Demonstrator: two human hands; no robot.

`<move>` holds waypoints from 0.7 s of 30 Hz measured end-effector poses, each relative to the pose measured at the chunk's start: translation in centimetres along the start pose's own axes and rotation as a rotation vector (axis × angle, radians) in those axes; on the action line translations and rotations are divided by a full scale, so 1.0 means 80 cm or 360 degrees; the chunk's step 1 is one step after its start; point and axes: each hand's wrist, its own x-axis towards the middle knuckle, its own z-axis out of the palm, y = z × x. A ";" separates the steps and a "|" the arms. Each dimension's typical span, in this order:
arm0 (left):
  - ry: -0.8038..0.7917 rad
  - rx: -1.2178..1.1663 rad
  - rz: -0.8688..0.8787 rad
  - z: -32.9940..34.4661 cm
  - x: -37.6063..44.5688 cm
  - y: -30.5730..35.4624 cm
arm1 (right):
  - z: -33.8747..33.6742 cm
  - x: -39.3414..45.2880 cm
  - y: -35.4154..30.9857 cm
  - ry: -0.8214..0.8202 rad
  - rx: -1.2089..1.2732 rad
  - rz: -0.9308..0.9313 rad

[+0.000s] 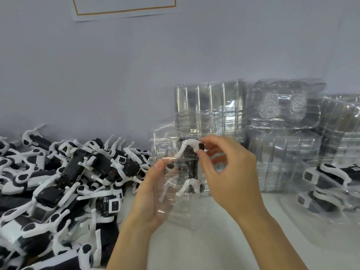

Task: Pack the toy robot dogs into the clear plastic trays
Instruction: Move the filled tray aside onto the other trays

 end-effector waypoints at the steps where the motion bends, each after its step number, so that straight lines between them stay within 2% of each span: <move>1: 0.0007 0.0003 -0.0002 0.000 0.000 0.000 | 0.000 0.000 0.000 0.0003 -0.0004 0.0006; 14: 0.0140 0.0092 -0.0039 0.004 -0.003 0.004 | 0.003 -0.002 -0.001 0.0006 0.0019 -0.0001; 21: 0.0096 0.0176 -0.0019 0.005 0.001 0.004 | 0.003 -0.005 0.004 0.0030 0.0227 0.0228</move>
